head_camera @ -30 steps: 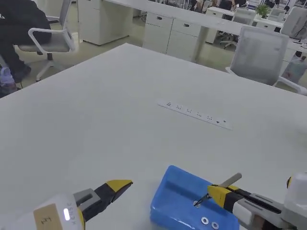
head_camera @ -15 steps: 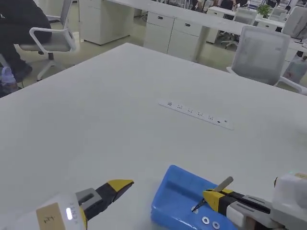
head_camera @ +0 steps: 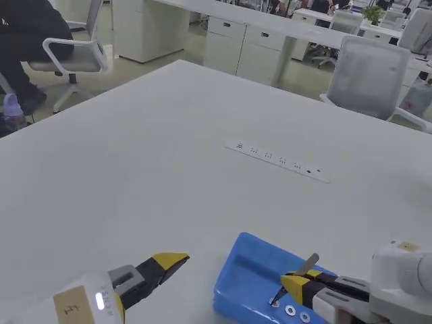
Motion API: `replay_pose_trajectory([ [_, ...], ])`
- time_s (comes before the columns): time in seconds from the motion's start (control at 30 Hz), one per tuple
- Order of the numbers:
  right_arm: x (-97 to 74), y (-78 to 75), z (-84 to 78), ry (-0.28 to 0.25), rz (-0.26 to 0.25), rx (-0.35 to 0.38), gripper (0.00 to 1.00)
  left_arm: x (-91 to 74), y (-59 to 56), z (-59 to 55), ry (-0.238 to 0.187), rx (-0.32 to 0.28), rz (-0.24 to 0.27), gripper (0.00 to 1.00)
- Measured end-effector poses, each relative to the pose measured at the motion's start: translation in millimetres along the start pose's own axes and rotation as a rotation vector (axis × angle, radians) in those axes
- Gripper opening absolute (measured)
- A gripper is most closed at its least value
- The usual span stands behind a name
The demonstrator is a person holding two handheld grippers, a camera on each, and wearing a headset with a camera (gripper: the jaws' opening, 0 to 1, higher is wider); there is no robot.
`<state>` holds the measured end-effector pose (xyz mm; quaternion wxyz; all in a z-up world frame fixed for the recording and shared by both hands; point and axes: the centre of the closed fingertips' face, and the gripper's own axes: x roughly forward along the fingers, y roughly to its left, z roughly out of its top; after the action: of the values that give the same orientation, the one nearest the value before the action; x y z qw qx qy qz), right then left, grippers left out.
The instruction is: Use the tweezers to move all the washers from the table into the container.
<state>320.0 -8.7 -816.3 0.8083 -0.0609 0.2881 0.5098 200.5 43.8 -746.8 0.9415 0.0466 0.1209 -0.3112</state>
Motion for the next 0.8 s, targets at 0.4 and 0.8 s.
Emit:
replay_pose_trajectory([
  [0.4,3.0,2.4,-2.1,0.016,-0.001,-0.047,0.03,-0.5,0.1,-1.1,0.001,0.0,-0.001,0.82],
  [0.8,4.4,0.7,-2.5,0.023,-0.008,-0.087,0.03,0.2,-0.9,-2.8,0.007,0.003,-0.007,0.82],
])
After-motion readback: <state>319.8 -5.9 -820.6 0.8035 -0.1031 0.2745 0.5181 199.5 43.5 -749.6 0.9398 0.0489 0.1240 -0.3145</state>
